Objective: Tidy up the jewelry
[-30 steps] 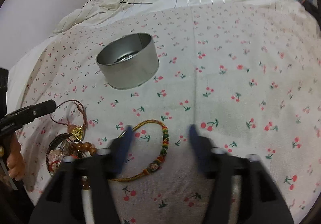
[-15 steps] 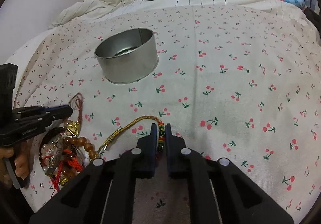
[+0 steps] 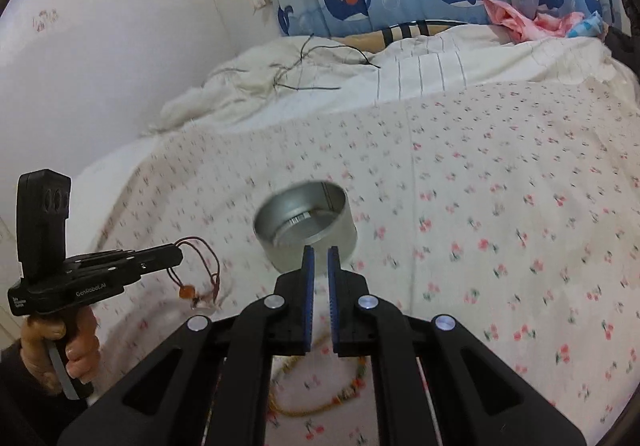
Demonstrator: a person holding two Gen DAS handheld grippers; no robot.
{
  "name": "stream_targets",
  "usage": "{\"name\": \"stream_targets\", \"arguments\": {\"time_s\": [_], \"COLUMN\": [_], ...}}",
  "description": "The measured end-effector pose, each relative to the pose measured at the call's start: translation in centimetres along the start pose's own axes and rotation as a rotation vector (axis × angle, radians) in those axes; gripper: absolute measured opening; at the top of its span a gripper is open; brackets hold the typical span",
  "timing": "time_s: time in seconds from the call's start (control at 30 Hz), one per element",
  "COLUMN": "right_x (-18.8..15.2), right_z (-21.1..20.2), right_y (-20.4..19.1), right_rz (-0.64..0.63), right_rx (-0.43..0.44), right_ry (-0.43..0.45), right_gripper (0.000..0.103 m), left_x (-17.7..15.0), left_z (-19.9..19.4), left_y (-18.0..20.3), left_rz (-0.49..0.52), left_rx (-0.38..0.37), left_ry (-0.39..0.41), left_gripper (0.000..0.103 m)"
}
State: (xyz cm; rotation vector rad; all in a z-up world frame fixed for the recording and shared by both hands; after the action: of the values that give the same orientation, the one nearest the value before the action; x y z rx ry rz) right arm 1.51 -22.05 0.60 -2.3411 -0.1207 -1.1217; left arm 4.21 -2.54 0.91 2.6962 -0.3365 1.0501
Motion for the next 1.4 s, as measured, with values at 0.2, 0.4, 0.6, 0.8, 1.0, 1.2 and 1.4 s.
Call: {"name": "stream_targets", "arguments": {"time_s": [0.2,0.4,0.6,0.8,1.0,1.2,1.4], "right_x": [1.9,-3.1,-6.3,-2.3,2.5,5.7,7.1], "right_z": [1.0,2.6,5.0,1.9,1.2,2.0,4.4], "right_y": [0.6,2.4,1.6,1.1,0.8,0.5,0.8], "right_rz": [0.025,-0.056,-0.202,-0.122,-0.028,0.008,0.026], "right_rx": [0.032,-0.111,-0.179,-0.103,-0.026,0.007,0.009], "right_ry": [-0.035,-0.255,-0.389,-0.189,-0.037,0.026,0.015], "right_gripper": [0.007,0.072,0.007,0.007,0.007,0.007,0.007], "left_x": [3.9,6.3,7.8,8.1,7.8,6.5,5.4], "left_z": [-0.7,0.3,2.3,4.1,6.2,9.5,10.7], "left_y": [1.1,2.7,3.6,3.7,3.5,4.1,3.3], "left_rz": [0.015,0.029,0.013,-0.009,-0.024,0.002,0.027], "left_rx": [-0.031,-0.058,-0.078,-0.096,-0.098,-0.088,-0.015], "left_ry": [0.045,0.062,0.055,0.032,-0.001,-0.094,-0.137], "left_gripper": [0.002,0.002,0.002,0.002,0.002,0.002,0.008]}}
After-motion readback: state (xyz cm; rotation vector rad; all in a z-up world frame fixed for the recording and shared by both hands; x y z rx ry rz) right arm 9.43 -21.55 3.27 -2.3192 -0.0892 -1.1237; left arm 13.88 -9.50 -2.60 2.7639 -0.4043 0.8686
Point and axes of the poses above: each gripper's, at about its wrist camera, not at the fingertips, and z roughly the way its jaws point, y to its right, x to its top, the point moved 6 cm from there along z, roughly the way its jaws point, and after that the axes turned 8 degrees about x, right-handed, at the moved point
